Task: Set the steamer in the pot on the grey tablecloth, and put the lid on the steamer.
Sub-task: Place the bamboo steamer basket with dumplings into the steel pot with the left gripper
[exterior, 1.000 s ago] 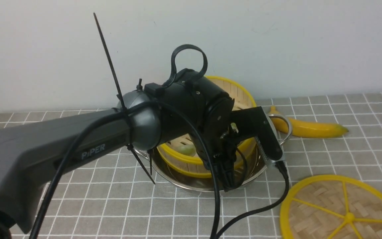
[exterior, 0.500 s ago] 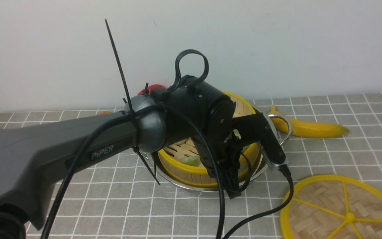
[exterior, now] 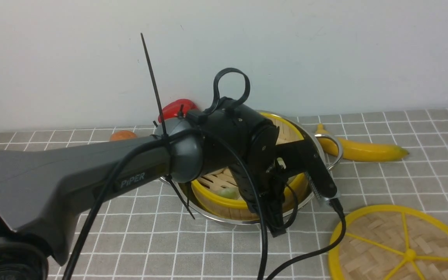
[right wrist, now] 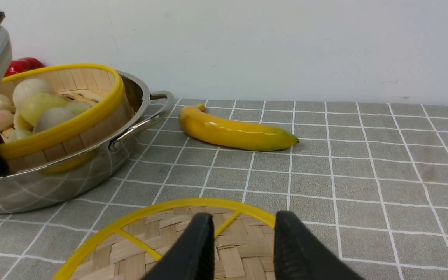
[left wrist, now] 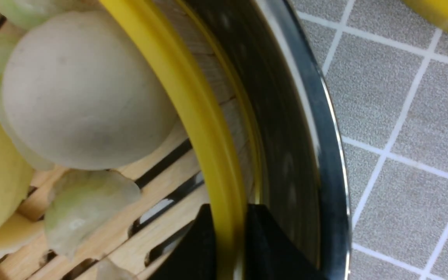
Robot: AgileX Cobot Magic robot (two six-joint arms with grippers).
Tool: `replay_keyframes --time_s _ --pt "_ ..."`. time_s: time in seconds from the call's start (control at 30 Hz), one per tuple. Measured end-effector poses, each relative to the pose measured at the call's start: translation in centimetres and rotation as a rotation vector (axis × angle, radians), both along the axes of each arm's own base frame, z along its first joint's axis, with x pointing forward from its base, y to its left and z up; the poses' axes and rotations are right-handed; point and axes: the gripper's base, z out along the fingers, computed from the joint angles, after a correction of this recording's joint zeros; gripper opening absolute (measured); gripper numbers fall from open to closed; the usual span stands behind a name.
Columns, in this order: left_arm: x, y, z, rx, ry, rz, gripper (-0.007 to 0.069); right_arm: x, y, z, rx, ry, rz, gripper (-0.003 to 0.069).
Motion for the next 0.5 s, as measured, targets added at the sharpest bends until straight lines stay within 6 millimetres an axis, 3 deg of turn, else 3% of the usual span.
replay_keyframes --time_s 0.37,0.5 --pt "-0.02 0.02 -0.01 0.003 0.003 0.000 0.0083 0.00 0.00 0.00 0.000 0.000 0.000 0.0240" --pt "0.05 -0.05 0.13 0.001 -0.005 -0.003 0.0150 0.00 0.00 0.00 0.000 0.000 0.000 0.0240"
